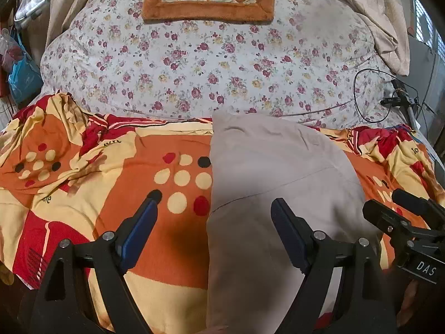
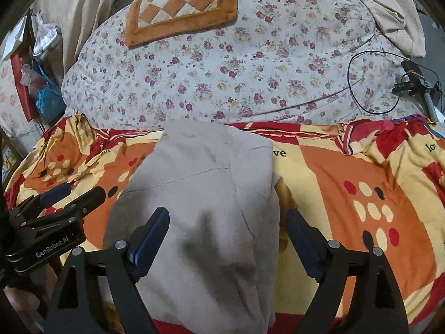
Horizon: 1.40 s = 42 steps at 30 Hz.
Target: Fold large clothes
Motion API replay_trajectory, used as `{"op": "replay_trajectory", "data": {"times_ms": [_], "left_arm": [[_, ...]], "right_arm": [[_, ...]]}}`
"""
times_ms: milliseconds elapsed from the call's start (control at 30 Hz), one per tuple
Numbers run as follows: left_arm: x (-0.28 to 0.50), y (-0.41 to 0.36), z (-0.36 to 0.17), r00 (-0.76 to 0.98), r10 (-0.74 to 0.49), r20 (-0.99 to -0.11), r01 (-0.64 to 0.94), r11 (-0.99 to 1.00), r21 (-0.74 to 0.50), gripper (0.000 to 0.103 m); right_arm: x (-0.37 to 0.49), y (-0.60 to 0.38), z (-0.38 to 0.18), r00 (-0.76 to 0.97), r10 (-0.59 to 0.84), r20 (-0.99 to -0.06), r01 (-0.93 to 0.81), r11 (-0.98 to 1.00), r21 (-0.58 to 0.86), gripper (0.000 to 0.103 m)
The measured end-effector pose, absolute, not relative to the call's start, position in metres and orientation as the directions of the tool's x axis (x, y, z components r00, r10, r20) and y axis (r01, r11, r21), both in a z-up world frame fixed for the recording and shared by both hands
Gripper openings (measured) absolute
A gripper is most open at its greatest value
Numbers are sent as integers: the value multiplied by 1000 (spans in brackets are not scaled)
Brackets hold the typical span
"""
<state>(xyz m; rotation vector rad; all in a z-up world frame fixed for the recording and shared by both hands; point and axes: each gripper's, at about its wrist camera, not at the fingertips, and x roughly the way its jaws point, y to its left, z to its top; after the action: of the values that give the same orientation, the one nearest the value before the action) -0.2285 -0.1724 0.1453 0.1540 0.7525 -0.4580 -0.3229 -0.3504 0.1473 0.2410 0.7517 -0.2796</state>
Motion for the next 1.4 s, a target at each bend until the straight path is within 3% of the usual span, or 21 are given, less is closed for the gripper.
{"op": "replay_trajectory", "data": {"times_ms": [1400], "left_arm": [[-221, -171, 134, 609, -329, -722, 438, 898, -40, 84]], "right_arm": [[-307, -347, 128, 662, -107, -741, 309, 941, 140, 87]]}}
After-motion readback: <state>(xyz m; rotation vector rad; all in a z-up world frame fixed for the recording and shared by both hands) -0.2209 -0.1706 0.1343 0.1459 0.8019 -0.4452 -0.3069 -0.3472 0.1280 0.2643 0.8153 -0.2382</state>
